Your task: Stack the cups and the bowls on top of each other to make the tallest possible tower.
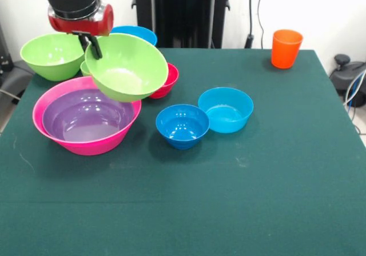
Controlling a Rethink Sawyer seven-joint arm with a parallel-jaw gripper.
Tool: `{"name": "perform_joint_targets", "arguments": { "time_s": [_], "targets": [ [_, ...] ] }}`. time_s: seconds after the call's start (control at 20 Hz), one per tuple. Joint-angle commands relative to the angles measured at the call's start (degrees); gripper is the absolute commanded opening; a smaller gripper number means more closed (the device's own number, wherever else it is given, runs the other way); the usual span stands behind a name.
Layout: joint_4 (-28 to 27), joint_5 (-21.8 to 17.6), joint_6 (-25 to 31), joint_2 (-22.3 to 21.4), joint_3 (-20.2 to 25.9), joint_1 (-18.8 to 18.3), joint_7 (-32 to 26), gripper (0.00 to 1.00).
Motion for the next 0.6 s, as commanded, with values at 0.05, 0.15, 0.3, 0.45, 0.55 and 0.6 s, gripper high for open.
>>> {"name": "perform_joint_targets", "arguments": {
  "time_s": [0.05,0.15,0.3,0.45,0.55,0.6],
  "targets": [
    [-4.6,-4.9,5.9,1.4,-0.5,0.2,-15.0,0.0],
    [-4.8,-5.4,6.3,1.4,-0.5,0.2,-15.6,0.0],
    [-6.0,-6.7,7.4,1.8,-0.7,0.0,-17.2,0.0],
    [-6.6,-7.8,8.6,2.0,-0.7,0.3,-17.8,0.0],
    [-7.0,-8.6,9.3,2.2,-0.7,0.6,-18.2,0.0],
    [-8.1,-9.3,9.1,3.1,-0.7,0.6,-18.6,0.0]
  ]
}}
